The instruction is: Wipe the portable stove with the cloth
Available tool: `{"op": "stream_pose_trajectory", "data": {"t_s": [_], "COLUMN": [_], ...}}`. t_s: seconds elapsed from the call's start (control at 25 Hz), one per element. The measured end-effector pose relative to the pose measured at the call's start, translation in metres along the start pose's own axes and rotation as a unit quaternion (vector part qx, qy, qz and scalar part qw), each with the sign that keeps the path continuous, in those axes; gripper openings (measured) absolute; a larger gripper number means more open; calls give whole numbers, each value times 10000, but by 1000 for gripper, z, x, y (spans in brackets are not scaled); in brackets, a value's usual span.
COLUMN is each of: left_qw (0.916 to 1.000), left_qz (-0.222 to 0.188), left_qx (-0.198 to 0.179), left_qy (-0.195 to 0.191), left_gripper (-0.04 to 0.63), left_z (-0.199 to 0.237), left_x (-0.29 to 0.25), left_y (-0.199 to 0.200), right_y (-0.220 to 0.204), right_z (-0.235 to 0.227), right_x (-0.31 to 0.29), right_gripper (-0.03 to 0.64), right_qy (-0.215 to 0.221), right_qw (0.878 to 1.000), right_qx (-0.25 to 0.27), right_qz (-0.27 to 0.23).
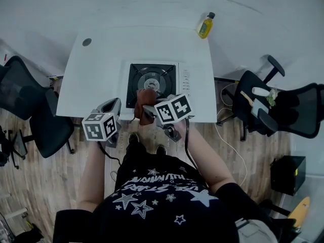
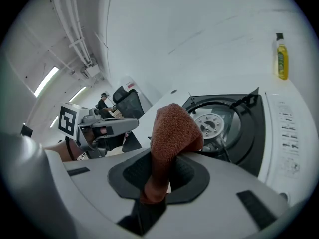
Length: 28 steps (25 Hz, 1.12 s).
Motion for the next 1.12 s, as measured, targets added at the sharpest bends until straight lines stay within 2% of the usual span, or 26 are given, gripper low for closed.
{"op": "stream_pose_trajectory", "data": {"t_s": [0.64,1.12], "left_qw": [10000,9987], "left_qz": [-49,39], "left_qx": [-63,-248], "left_qy": [-51,-449], "left_gripper": [6,6], "left_z": [-48,-76], "left_x": [-17,-49], "left_y": [2,10], "right_y": [-16,-26], "right_z": [-46,-62], "right_x": [68,96], "right_gripper": [74,74], "right_qy": [-235,-247], "right_qw": [9982,9962], "right_qx": [-346,-555], "right_qz": [-434,-627]}}
Point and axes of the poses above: the fingertips, and each gripper's own axes: x backward along the fingers, z to its left, y out of its top, the point moved 8 cm from there along x, backward along the fingers, and after that the axes turned 6 degrees about y, right-handed, at the moved point
